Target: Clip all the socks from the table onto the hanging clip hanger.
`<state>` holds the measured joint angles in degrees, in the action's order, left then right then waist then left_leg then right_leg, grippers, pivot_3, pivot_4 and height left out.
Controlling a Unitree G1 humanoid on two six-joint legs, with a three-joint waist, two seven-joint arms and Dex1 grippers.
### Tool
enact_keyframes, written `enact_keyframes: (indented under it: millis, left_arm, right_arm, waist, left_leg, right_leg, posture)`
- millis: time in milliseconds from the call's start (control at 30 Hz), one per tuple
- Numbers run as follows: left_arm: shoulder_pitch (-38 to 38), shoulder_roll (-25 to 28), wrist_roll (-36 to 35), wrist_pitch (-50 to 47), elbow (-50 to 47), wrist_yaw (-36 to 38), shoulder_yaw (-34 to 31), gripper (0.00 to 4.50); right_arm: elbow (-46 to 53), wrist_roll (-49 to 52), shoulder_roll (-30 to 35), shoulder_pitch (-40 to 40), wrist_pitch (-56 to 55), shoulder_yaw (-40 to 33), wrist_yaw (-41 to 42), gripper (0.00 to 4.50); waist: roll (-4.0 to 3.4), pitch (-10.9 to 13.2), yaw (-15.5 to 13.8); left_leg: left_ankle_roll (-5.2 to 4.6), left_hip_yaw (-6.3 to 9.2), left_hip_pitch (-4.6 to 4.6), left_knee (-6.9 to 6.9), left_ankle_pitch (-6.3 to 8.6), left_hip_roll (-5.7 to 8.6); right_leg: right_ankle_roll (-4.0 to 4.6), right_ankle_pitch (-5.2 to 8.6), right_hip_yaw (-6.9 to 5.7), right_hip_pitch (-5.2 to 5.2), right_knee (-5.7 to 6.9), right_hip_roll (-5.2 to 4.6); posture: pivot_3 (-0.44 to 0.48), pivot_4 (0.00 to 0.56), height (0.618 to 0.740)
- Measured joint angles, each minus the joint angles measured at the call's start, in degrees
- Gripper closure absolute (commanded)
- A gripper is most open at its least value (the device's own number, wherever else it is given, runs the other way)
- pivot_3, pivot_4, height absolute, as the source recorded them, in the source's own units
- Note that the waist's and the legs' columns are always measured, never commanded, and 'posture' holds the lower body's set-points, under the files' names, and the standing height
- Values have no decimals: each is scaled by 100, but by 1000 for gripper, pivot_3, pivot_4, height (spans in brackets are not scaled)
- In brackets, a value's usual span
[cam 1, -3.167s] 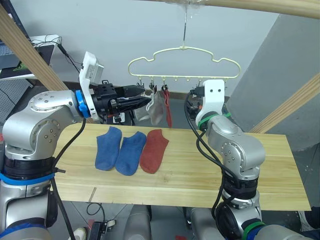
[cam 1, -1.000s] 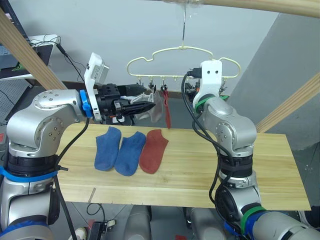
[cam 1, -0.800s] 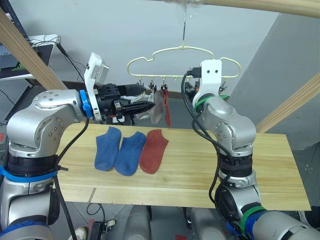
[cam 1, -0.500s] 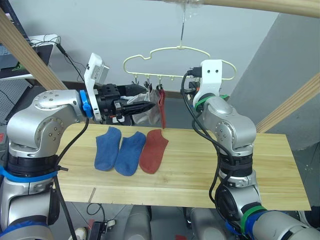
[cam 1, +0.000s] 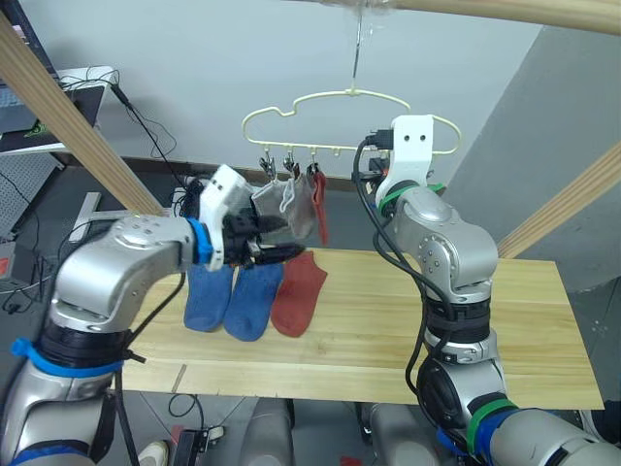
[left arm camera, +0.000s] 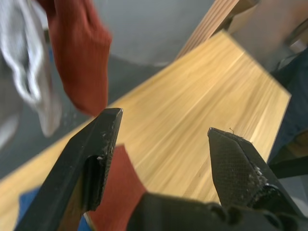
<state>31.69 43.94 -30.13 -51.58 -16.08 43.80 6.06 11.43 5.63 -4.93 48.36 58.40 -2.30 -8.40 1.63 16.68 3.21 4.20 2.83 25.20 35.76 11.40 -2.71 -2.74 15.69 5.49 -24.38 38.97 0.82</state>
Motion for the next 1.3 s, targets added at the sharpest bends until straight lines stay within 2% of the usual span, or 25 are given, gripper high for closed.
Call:
enact_keyframes:
  millis: [67, 100, 333, 633, 900, 1167, 1200, 1233, 1300]
  left_arm:
    - [-287, -233, 420, 304, 252, -217, 323, 83]
    - [-349, -301, 549, 394, 335, -275, 410, 38]
    - [-206, -1231, 1807, 1487, 1657, -1000, 919, 38]
    - [124, -1936, 2515, 2143, 3092, -1065, 1093, 38]
    - [474, -2282, 2840, 2169, 3927, -1018, 1130, 38]
    - [694, -2362, 3157, 2152, 4266, -760, 1252, 38]
    - [695, -2361, 3203, 2180, 4288, -721, 1252, 417]
    - [695, -2361, 3240, 2190, 4291, -703, 1252, 551]
    - [695, -2366, 3282, 2199, 4297, -683, 1250, 1101]
  right_arm:
    - [5, 6, -6, 7, 19, -9, -4, 4500]
    - [10, 6, -7, 8, 24, -13, -5, 4500]
    - [17, 12, -32, 36, 96, -43, -40, 4500]
    - [51, 11, -28, 52, 107, -94, -46, 4500]
    - [93, 9, -45, 53, 165, -98, -50, 4500]
    - [134, 8, -41, 52, 239, -103, -61, 4500]
    - [141, 8, -41, 52, 250, -104, -64, 4500]
    - [149, 8, -41, 52, 257, -104, -64, 4500]
    - [167, 8, -41, 52, 264, -104, -65, 4500]
  waist:
    - [0, 0, 0]
    - [-1, 0, 0]
    - [-3, 2, -16]
    - [-3, 2, -1]
    - [-3, 2, 9]
    - [-3, 2, 23]
    - [-3, 2, 23]
    - [-3, 2, 22]
    - [-3, 2, 23]
  left_leg:
    - [0, -1, 0, -1, 0, 0]
    - [0, -1, 1, -1, 0, 0]
    - [0, -4, 3, 4, 0, 2]
    - [0, -2, 6, 3, 0, 2]
    - [0, -1, 7, 3, 0, 2]
    - [0, -1, 6, 9, 0, 2]
    - [0, 0, 6, 9, 0, 2]
    - [0, 0, 6, 9, 0, 2]
    - [0, 0, 6, 8, 0, 2]
  right_leg:
    - [1, 0, 1, -1, 0, 0]
    - [1, 0, 1, -2, 0, 0]
    - [1, -1, 3, -2, 0, -2]
    - [1, -1, 0, -3, 1, -1]
    - [1, -1, -1, -3, 2, -1]
    - [1, -1, 0, 0, 4, -1]
    - [1, -1, -1, 0, 4, -1]
    - [1, -1, -1, 0, 5, -1]
    - [1, -1, -1, 0, 4, -1]
  posture:
    - [-4, 299, 740]
    - [-6, 300, 740]
    - [-15, 299, 740]
    - [-28, 298, 740]
    - [-52, 300, 740]
    - [-63, 297, 740]
    - [-63, 297, 740]
    - [-63, 297, 740]
    - [-63, 294, 740]
